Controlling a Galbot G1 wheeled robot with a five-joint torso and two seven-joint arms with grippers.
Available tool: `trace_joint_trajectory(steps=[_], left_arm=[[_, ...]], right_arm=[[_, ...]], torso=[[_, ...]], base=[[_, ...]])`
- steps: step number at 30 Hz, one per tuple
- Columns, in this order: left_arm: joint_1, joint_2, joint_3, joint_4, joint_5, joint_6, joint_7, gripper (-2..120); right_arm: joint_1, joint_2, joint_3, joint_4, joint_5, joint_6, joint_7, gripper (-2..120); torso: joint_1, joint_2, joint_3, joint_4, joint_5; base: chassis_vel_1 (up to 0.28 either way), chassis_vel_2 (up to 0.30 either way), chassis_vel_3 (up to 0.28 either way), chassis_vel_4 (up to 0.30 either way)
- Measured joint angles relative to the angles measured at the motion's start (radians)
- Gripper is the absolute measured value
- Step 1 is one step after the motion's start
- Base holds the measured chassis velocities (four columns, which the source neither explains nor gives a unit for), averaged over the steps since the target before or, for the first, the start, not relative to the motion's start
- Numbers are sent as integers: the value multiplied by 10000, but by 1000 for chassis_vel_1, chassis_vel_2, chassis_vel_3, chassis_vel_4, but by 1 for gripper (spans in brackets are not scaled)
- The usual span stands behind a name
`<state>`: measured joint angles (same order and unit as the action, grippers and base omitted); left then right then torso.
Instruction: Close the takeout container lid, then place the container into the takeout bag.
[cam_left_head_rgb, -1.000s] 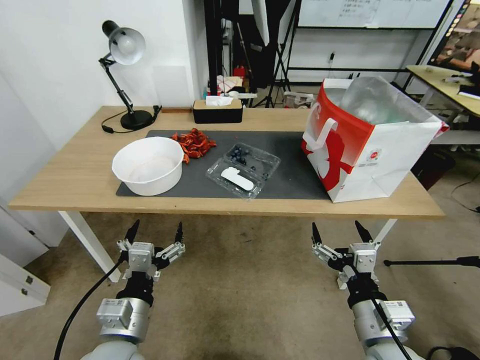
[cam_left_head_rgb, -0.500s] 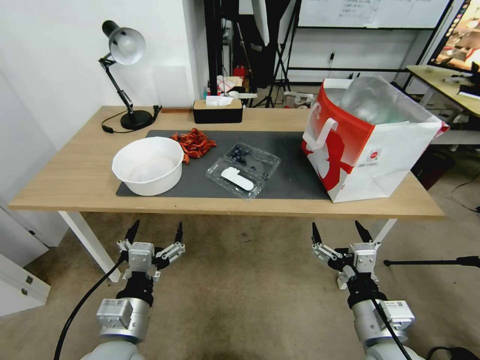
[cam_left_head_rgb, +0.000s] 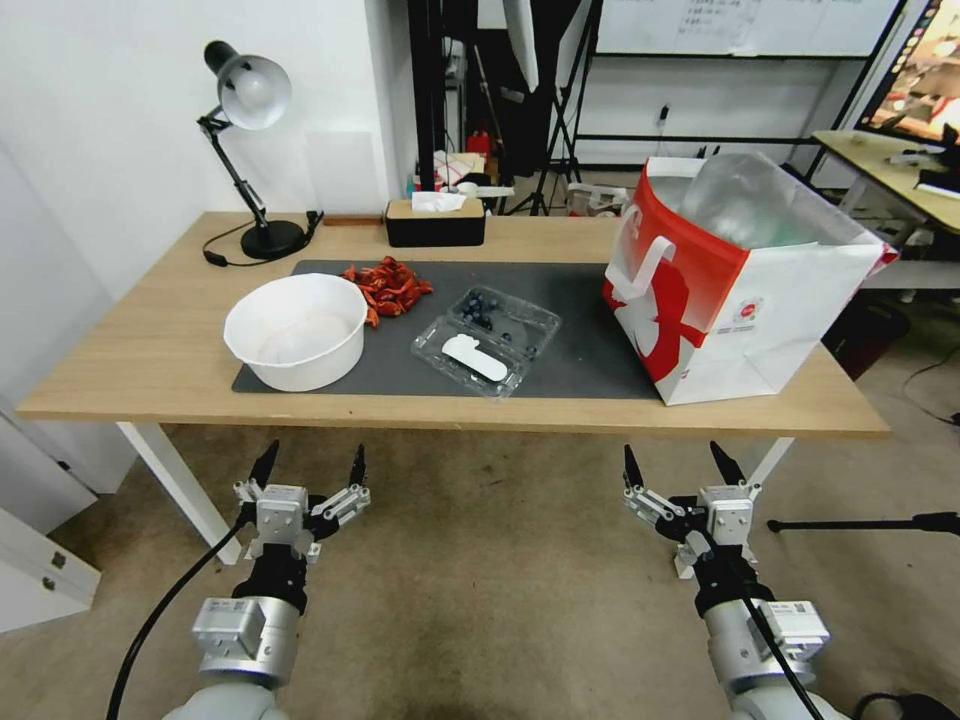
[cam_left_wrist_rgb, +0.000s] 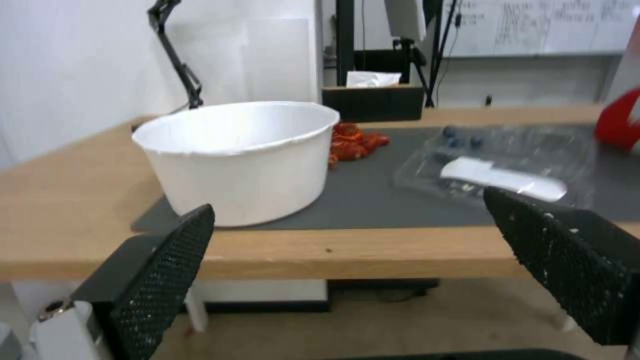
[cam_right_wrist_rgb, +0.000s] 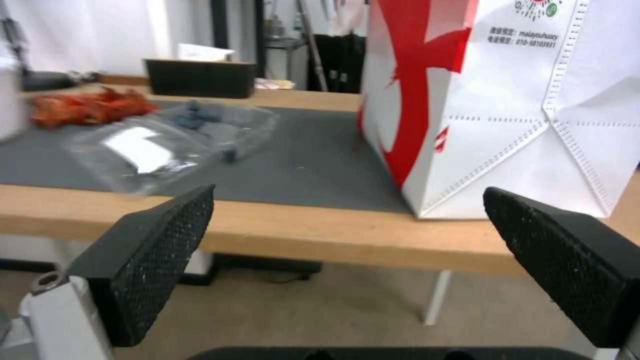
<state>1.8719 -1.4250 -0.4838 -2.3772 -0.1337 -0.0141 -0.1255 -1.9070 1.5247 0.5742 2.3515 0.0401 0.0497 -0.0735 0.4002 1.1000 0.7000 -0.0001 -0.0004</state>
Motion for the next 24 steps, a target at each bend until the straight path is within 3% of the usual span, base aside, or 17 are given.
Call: trace_joint_trajectory(steps=[2, 6, 24], left_arm=[[412, 441, 382, -478, -791, -102, -751, 100], [891, 963, 808, -866, -1785, -370, -1421, 100], [372, 1266, 460, -374, -2024, -916, -1229, 100]], right_arm=[[-802, 181, 184, 387, 295, 372, -552, 100], [-1202, 289, 504, 804, 502, 491, -927, 100], [-437, -191, 896, 429, 1152, 277, -1224, 100]], torso=[[-2, 1, -1, -5, 1], [-2, 1, -2, 3, 2], [-2, 1, 0, 2, 5]], base=[[0, 0, 0, 0], [0, 0, 0, 0], [0, 0, 0, 0]])
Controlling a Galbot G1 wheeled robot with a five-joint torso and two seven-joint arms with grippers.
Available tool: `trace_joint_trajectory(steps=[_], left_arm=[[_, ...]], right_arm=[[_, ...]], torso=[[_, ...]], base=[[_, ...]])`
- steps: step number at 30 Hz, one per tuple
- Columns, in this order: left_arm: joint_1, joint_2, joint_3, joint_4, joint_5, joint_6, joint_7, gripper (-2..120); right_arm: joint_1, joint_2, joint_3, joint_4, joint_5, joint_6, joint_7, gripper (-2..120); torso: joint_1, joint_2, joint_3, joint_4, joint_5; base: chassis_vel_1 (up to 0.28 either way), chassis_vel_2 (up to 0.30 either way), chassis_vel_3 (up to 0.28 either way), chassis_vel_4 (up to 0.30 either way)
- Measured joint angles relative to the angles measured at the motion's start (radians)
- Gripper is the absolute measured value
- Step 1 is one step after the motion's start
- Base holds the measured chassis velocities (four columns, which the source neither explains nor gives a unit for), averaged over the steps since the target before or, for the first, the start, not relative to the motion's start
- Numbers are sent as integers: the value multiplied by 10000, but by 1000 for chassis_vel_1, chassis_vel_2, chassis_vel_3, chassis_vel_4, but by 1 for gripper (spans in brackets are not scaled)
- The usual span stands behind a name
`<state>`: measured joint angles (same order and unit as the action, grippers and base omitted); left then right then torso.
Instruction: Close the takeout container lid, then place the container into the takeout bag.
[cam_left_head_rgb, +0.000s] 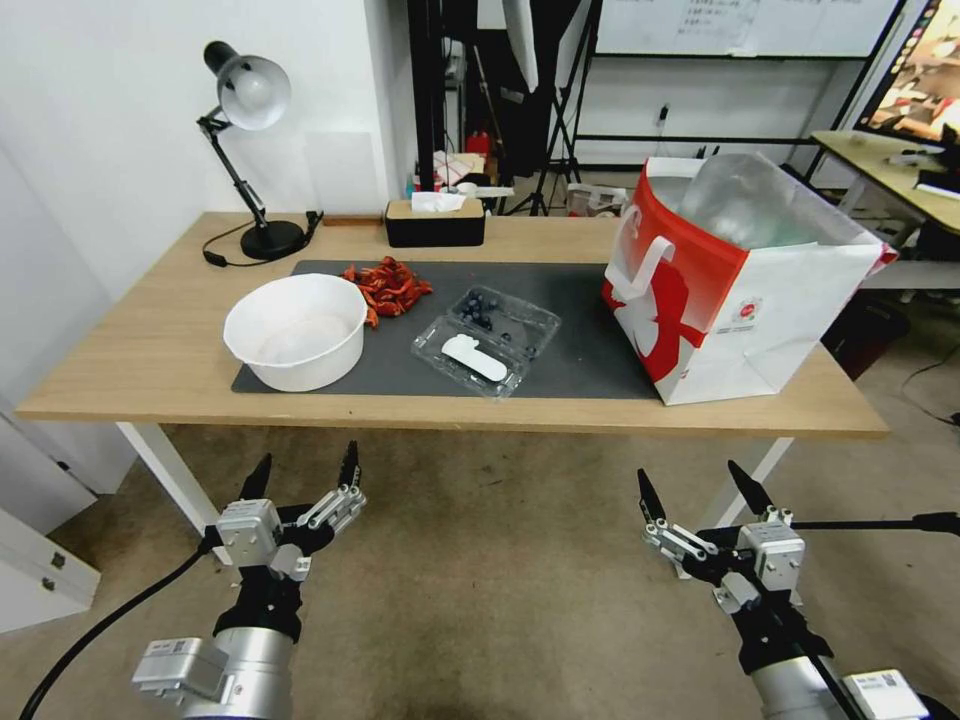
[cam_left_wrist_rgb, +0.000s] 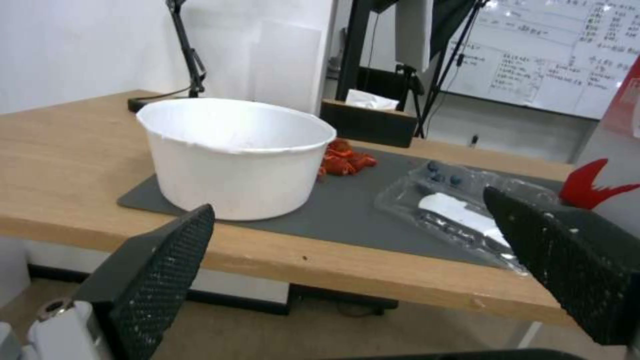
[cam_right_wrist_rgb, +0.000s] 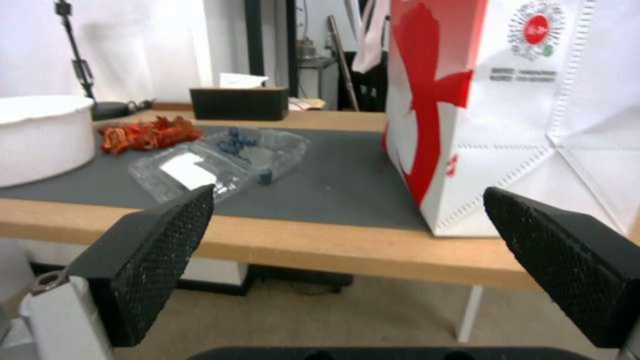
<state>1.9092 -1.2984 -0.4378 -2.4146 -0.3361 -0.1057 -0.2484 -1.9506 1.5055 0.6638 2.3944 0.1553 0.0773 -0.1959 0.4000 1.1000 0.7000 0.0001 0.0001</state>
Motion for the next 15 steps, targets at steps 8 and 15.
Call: trace_joint_trajectory(steps=[8, 15], left_arm=[[-320, 171, -247, 93, -281, 107, 160, 100], [-245, -174, -254, 165, 123, 1, 156, 100]], right_arm=[[1496, -1672, -113, -478, 914, -1115, -107, 100], [4137, -3800, -779, -1892, 2141, -1984, 405, 100]], torso=[[0, 0, 1, -2, 1], [1, -1, 2, 1, 3]], base=[[0, 0, 0, 0], [0, 0, 0, 0]])
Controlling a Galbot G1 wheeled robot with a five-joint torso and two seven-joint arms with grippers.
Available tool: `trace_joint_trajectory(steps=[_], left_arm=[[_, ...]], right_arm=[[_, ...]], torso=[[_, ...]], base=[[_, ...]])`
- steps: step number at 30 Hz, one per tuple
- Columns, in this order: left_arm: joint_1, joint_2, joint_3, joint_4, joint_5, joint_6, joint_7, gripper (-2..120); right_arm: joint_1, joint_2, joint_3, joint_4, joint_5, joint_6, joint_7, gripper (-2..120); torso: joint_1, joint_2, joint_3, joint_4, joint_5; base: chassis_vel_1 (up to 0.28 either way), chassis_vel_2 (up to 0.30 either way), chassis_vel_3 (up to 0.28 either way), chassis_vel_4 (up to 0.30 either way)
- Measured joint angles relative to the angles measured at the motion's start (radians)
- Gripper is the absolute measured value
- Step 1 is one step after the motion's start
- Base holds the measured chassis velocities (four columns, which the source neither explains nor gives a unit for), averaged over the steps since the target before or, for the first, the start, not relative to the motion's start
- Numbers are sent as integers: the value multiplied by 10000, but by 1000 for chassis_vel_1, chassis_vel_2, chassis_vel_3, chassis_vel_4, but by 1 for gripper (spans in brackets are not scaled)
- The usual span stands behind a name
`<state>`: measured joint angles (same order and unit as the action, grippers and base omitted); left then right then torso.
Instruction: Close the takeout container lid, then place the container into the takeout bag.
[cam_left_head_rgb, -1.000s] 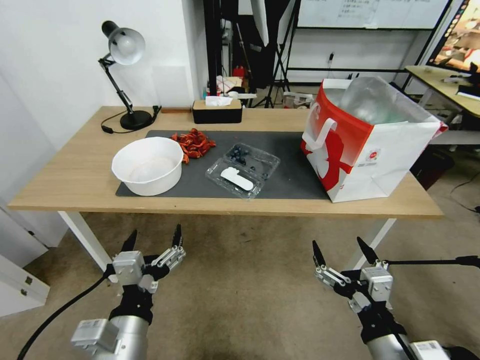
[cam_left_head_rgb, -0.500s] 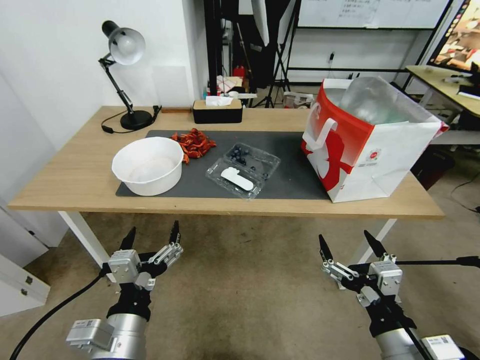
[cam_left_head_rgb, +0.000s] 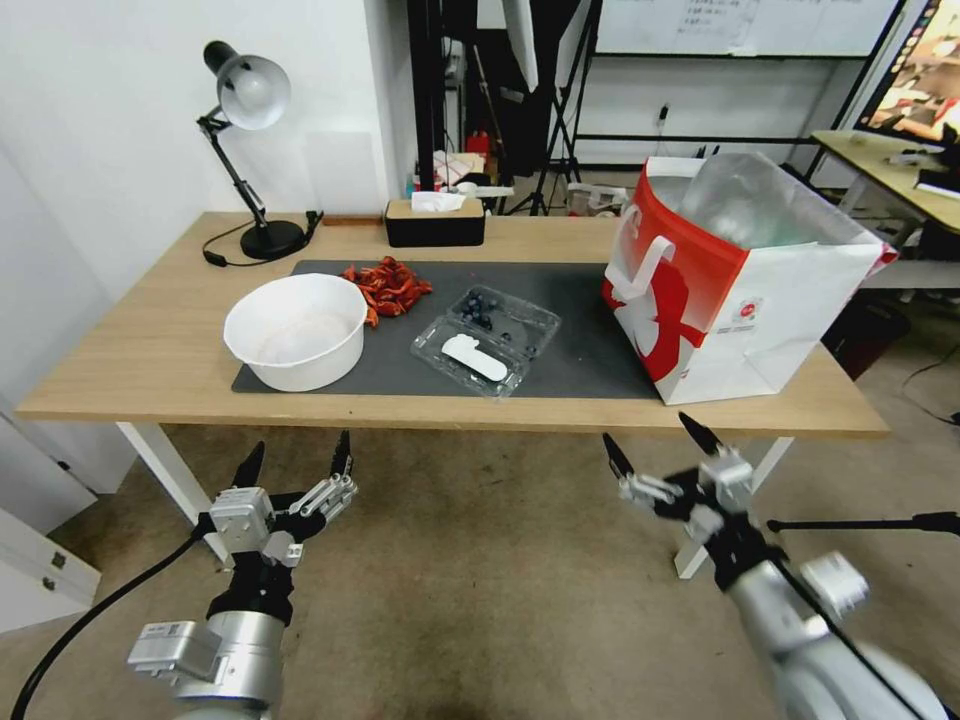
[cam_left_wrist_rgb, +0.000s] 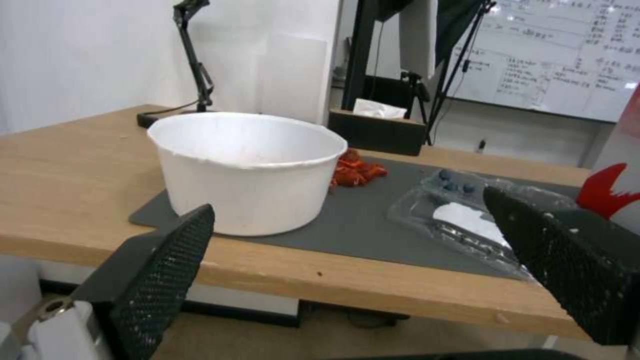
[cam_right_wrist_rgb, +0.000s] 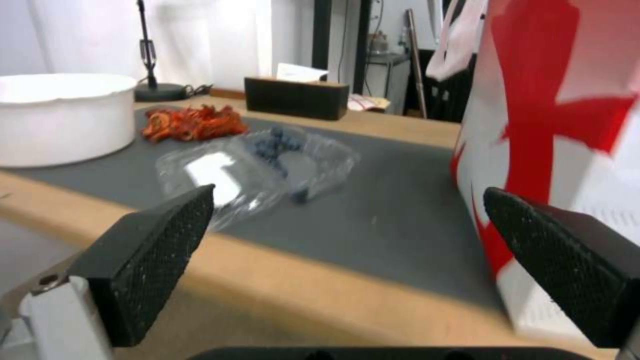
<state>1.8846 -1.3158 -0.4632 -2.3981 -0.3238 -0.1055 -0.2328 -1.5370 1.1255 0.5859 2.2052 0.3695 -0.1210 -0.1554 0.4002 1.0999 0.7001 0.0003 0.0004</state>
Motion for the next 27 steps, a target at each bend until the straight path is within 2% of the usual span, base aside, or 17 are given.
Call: trace_joint_trajectory(steps=[1, 2, 4, 5, 7, 9, 11, 12, 15, 16, 19, 24, 27], left_arm=[[12, -69, 33, 37, 109, -27, -6, 100], [12, -69, 33, 37, 109, -27, -6, 100], [10, -217, 52, 116, 302, -98, -37, 100], [10, -217, 52, 116, 302, -98, -37, 100], [15, -322, 28, 183, 401, -178, -64, 100], [27, -334, 10, 196, 413, -195, -75, 100], [76, -368, -25, 250, 454, -257, -93, 100], [76, -368, -25, 250, 454, -257, -93, 100], [33, -389, -48, 410, 503, -324, -125, 100], [33, -389, -48, 410, 503, -324, -125, 100], [-69, -447, 10, 566, 604, -334, -133, 100], [-131, -475, 82, 697, 696, -334, -130, 100], [-168, -478, 84, 814, 705, -334, -129, 100]], right_arm=[[545, -372, -196, -294, 373, -159, 126, 100], [545, -372, -196, -294, 373, -159, 126, 100], [1819, -1199, -896, -946, 1112, -487, 444, 100], [1819, -1199, -896, -946, 1112, -487, 444, 100], [3358, -1850, -1900, -1627, 1612, -744, 749, 100], [3821, -1982, -2242, -1801, 1711, -832, 829, 100], [5112, -2175, -3279, -2338, 2094, -1183, 1065, 100], [5112, -2175, -3279, -2338, 2094, -1183, 1065, 100], [6425, -2039, -4394, -3030, 2496, -1627, 1496, 100], [6425, -2039, -4394, -3030, 2496, -1627, 1496, 100], [7415, -1755, -5202, -3608, 2709, -2306, 2008, 100], [8237, -1560, -5671, -3997, 2604, -3019, 2498, 100], [9078, -1461, -6192, -4310, 2661, -3842, 3406, 100]], torso=[[0, 0, 0, -1, -1], [0, 0, 0, -1, -1], [-1, -1, 0, -3, -2], [-1, -1, 0, -3, -2], [0, -1, 0, -1, -2], [0, -1, 1, -3, -6], [0, 0, 0, 0, -5], [0, 0, 0, 0, -5], [0, -1, 0, -2, -2], [0, -1, 0, -2, -2], [1, -1, 0, -2, -2], [-1, -1, 0, -4, -4], [-2, -1, -1, -2, -7]], base=[[0, 0, 0, 0], [0, 0, 0, 0], [0, 0, 0, 0], [0, 0, 0, 0], [0, 0, 0, 0], [0, 0, 0, 0], [0, 0, 0, 0], [0, 0, 0, 0], [0, 0, 0, 0], [0, 0, 0, 0], [0, 0, 0, 0], [0, 0, 0, 0], [0, 0, 0, 0]])
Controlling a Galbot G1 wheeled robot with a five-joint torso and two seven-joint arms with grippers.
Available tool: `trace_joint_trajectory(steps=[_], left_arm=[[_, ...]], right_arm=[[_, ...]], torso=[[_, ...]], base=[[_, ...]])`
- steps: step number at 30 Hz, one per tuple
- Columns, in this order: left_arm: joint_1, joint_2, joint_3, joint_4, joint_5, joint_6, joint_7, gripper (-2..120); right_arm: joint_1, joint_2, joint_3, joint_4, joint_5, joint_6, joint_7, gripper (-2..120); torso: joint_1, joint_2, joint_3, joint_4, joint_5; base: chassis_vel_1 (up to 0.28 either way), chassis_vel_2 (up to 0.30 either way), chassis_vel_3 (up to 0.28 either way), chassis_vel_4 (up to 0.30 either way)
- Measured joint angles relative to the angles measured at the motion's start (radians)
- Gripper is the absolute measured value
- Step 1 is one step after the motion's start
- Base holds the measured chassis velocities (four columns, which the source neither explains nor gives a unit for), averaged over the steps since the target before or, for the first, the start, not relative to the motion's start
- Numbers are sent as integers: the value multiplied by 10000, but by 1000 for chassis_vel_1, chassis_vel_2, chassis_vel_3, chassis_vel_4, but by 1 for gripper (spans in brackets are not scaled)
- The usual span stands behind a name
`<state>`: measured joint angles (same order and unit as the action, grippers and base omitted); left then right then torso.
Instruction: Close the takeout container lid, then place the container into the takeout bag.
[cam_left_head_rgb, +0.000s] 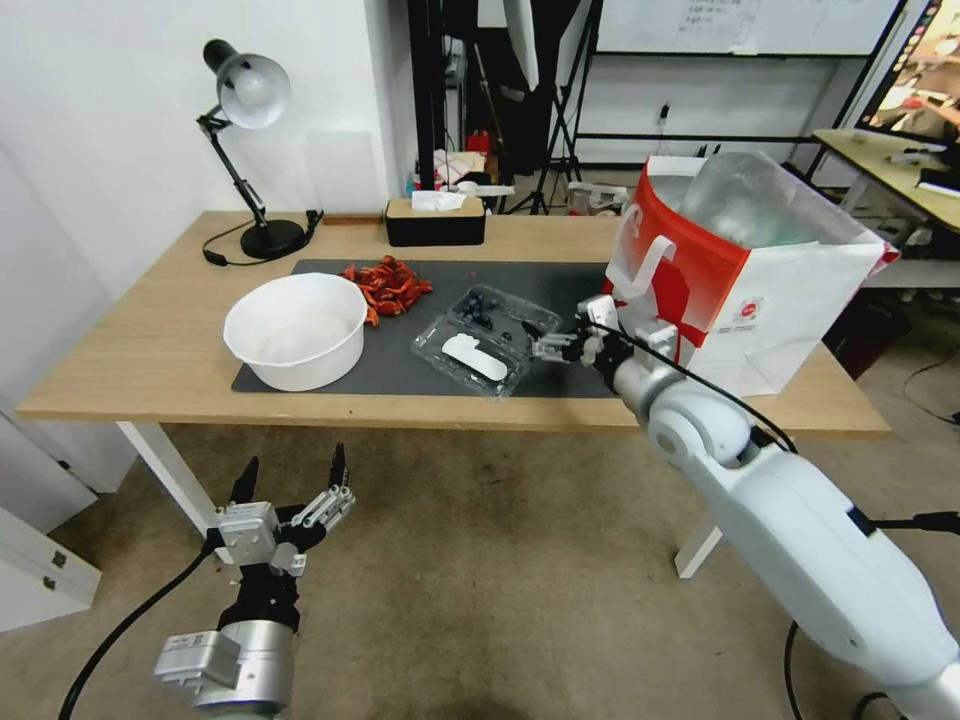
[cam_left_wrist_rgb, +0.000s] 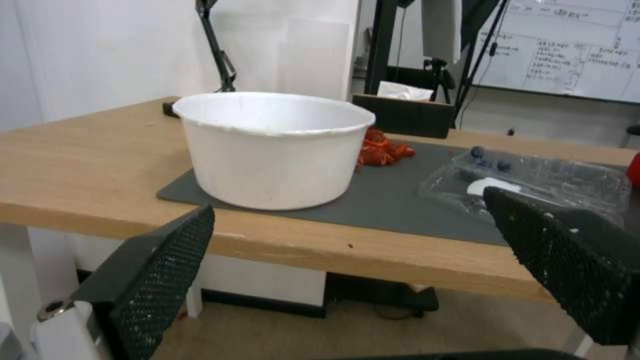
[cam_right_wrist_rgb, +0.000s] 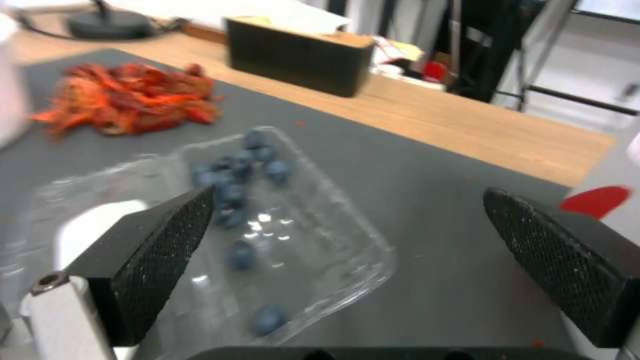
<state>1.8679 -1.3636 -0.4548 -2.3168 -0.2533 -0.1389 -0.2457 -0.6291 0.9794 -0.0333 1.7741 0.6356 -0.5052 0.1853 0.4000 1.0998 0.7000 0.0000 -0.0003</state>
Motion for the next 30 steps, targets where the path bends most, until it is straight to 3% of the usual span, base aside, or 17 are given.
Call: trace_joint_trajectory(steps=[15, 30], left_arm=[[54, 46, -84, 141, -50, -143, 1, 100], [187, -49, -55, -31, 77, -167, 63, 100]], right_arm=[[1381, 802, -1116, -1324, 338, -1408, 1700, 100], [2026, 910, -1414, -1757, 620, -2112, 1653, 100]], torso=[[1, 0, 0, -1, 3], [0, 3, 0, -1, 4]], base=[[0, 0, 0, 0], [0, 0, 0, 0]])
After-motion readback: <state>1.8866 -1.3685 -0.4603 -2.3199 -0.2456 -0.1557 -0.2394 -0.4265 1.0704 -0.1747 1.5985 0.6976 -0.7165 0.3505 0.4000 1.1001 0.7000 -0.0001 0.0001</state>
